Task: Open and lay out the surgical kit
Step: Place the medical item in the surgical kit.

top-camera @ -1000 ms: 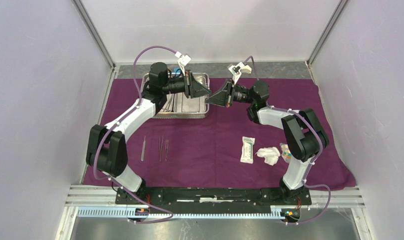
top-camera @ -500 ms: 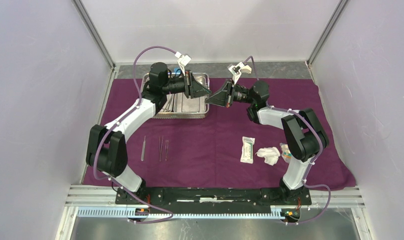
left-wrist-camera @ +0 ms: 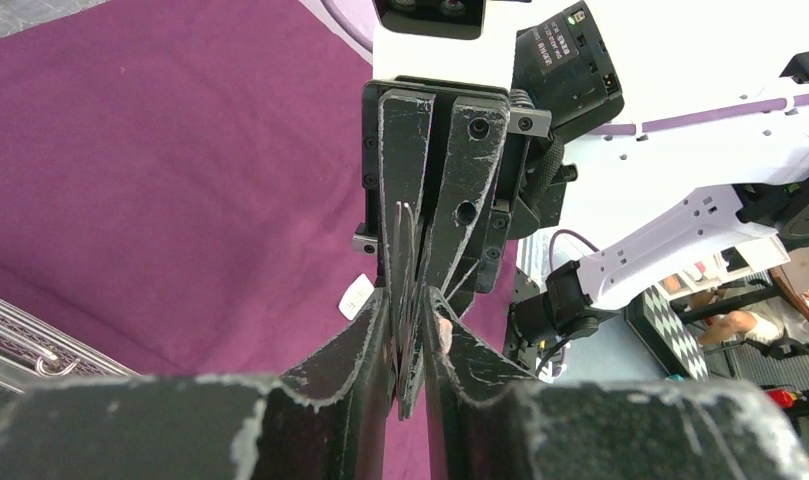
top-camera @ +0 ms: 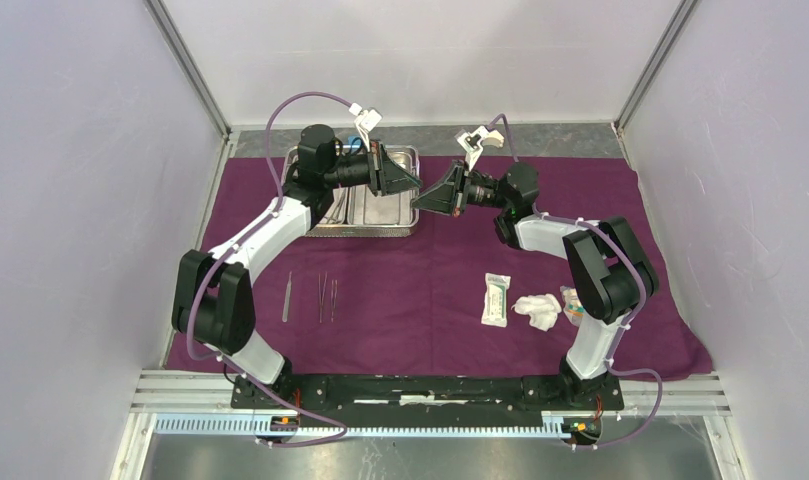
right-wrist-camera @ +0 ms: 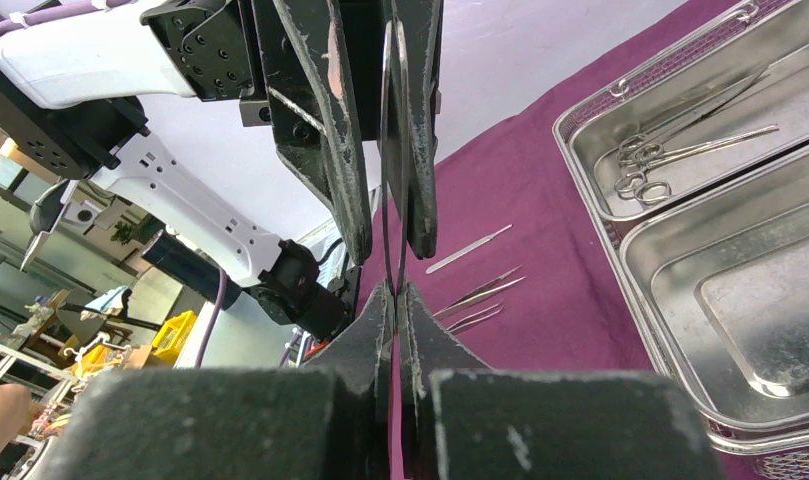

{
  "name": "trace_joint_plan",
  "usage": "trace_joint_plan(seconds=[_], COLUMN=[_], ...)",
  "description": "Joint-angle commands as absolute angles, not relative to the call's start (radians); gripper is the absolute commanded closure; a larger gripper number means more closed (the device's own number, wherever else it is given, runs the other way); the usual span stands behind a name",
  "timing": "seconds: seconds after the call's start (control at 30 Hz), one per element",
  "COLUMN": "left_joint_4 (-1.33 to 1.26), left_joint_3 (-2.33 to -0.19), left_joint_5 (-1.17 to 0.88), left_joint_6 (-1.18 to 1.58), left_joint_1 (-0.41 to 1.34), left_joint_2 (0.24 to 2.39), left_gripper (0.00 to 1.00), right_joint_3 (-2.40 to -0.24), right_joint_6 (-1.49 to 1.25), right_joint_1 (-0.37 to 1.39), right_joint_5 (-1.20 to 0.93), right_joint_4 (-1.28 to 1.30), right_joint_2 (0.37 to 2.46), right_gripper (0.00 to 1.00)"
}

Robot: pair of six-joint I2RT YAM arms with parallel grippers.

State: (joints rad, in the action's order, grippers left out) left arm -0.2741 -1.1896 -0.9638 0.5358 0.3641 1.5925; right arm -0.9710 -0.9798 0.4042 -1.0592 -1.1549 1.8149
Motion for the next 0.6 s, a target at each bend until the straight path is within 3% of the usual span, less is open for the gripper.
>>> trace_joint_plan(seconds=[0.0,0.27,0.4,0.57], left_joint_4=[-0.292,-0.280,-0.255,-0.244], left_joint_3=[-1.186,-1.175,-1.173,-1.166], left_joint_5=[-0.961,-0.945,-0.933,-0.909], left_joint_6=[0.498,0.478,0.476,0.468], left_joint_1=[0.362,0.362,0.362,0.362], left_joint_2=[1.554,1.554,1.556,1.537], left_gripper=[0.78,0.81,0.82,0.90], right_joint_3=[-0.969,-0.978,-0.982,-0.988], right_joint_6=[-0.965,-0.959,-0.946,-0.894], right_joint_1=[0.406,0.406,0.407,0.406], right_joint_5=[-1.066,-1.065,-1.069,-1.071], right_joint_4=[-1.190,-1.167,-1.155,-1.098], right_joint_2=[1.795,1.800,1.804,1.791], right_gripper=[1.00,0.96,0.90,0.79])
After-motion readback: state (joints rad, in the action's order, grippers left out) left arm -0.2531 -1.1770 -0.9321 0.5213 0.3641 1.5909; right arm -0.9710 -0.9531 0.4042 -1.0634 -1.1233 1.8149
